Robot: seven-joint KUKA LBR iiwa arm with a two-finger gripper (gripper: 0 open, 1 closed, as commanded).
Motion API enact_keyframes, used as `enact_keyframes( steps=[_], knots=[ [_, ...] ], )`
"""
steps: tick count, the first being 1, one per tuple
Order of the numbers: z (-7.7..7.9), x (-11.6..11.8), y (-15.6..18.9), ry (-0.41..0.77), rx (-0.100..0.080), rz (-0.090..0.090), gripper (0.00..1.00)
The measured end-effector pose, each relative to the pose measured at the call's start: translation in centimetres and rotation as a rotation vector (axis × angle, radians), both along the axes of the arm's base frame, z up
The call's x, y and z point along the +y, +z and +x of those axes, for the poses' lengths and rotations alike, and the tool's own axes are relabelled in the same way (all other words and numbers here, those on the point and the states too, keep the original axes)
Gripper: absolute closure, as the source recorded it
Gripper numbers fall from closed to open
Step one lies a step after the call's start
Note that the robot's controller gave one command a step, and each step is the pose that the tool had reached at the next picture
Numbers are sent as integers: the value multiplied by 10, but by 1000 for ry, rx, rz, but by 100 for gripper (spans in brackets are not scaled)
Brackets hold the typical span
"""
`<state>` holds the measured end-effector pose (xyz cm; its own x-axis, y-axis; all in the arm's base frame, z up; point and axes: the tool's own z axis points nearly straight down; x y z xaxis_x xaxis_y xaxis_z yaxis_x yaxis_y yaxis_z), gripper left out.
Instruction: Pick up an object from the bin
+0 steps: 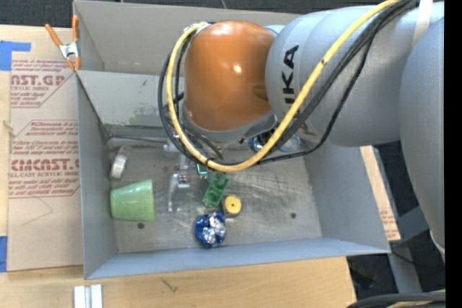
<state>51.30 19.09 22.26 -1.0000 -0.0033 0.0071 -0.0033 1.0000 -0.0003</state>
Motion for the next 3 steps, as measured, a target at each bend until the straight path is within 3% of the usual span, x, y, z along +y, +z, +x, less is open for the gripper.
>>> enact_keyframes(
  steps=[1, 2, 3],
  knots=[
    [17, -30, -151, 300, -14, 4, 0],
    [26, -51, -149, 10, -14, 8, 0],
    [28, -52, -147, 9, -14, 7, 100]
  ],
)
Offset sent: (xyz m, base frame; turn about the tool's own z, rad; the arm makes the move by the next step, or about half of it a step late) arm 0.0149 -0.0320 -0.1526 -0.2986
